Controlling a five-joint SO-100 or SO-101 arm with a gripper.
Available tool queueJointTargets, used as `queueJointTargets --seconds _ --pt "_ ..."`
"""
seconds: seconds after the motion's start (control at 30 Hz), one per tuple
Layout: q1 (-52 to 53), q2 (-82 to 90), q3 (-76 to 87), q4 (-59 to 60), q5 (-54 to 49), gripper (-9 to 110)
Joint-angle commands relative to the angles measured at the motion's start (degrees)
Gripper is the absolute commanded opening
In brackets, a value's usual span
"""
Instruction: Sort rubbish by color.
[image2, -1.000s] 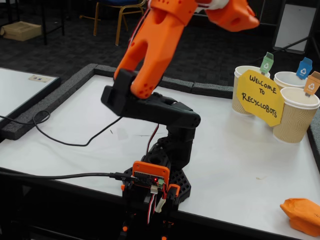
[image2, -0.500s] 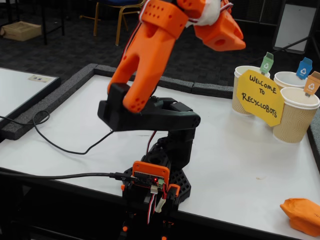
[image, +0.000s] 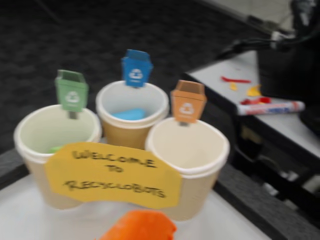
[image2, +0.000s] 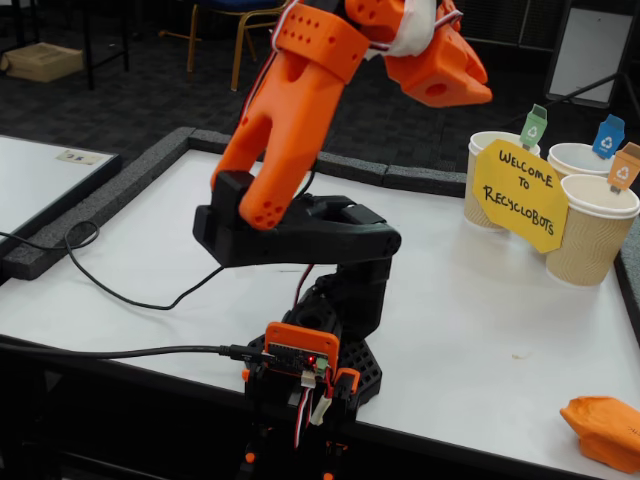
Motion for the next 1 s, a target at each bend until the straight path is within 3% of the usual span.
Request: queueJointTargets --seconds 0.0,0.23,0.7,0.97 --pt "5.5 0.3 -0.1 -1.0 1.3 0" --pt "16.8 0.2 2.9 -2.8 1.7 0" --pt "49.0 -0.4 16.9 -13.3 1.7 0" --pt "51.7 -4.3 17.0 -11.2 1.7 0"
